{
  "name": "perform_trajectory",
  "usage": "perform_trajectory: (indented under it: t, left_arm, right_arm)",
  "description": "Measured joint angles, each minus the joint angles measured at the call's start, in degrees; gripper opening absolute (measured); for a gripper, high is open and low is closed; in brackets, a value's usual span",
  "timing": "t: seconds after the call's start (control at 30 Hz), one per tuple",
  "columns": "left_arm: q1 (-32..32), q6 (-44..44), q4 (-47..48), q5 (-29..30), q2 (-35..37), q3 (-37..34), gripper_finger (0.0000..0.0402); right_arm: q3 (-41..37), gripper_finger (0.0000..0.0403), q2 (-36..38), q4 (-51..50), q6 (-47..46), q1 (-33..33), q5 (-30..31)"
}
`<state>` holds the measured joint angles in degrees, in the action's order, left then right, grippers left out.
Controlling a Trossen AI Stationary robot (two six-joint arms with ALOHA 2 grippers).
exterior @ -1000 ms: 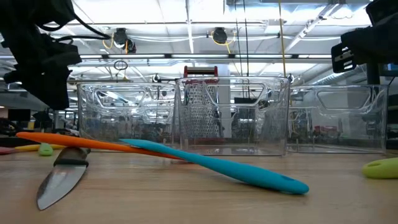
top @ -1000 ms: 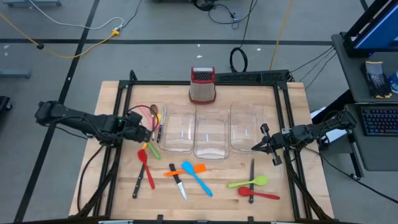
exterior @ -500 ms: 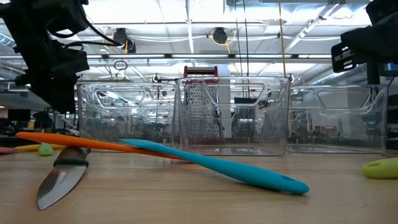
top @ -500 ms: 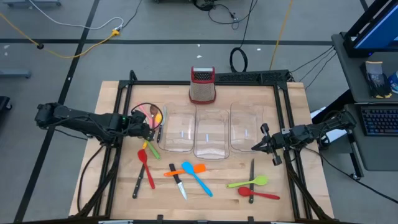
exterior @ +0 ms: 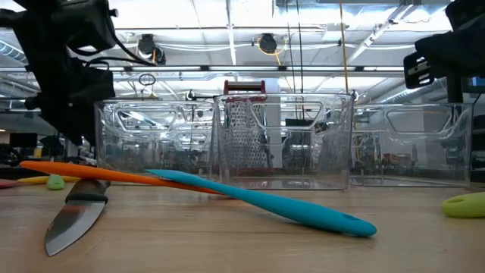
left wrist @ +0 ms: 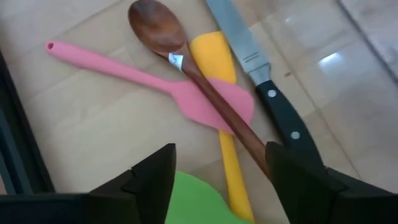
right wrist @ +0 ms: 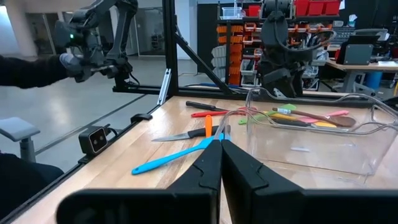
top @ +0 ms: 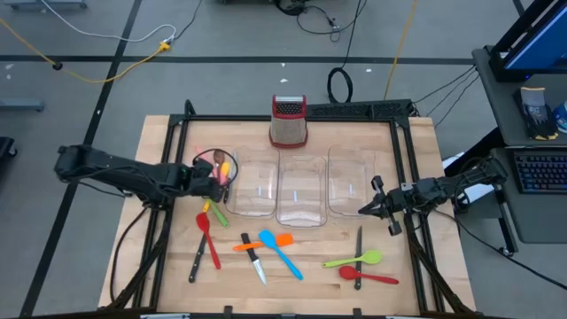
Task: Pick & Place Kitchen Items
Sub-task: Put the wooden serving spoon into the right transparent bin
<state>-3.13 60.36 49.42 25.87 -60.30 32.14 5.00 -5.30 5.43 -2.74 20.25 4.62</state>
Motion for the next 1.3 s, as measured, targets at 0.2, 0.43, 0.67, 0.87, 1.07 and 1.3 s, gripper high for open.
perform_trajectory:
  t: [0.2, 0.43, 0.67, 0.87, 1.07, 1.3]
  left_arm:
    - [1.3, 1.6, -0.2, 0.1, -4.0, 0.0, 0.0278]
    - [2.8, 2.4, -2.3, -0.3, -7.0, 0.0, 0.0280]
    - [2.9, 1.7, -4.4, -0.4, -7.3, 0.0, 0.0280]
    - [2.9, 2.3, -4.5, -0.4, -8.0, -0.1, 0.0280]
    - [2.9, 2.7, -6.7, -0.5, -9.9, -1.0, 0.0280]
    - [2.9, 3.7, -7.6, -1.9, -12.0, -2.7, 0.0280]
  right_arm:
    - [0.0, 0.0004, 0.0, 0.0, -2.5, 0.0, 0.0]
    - [0.0, 0.0004, 0.0, 0.0, -2.6, 0.0, 0.0]
    - [0.0, 0.0004, 0.0, 0.0, -2.6, 0.0, 0.0]
    - [0.0, 0.0004, 0.0, 0.0, -2.6, 0.0, 0.0]
    - [0.0, 0.0004, 0.0, 0.0, -2.6, 0.0, 0.0]
    - [0.0, 0.0004, 0.0, 0.0, -2.6, 0.0, 0.0]
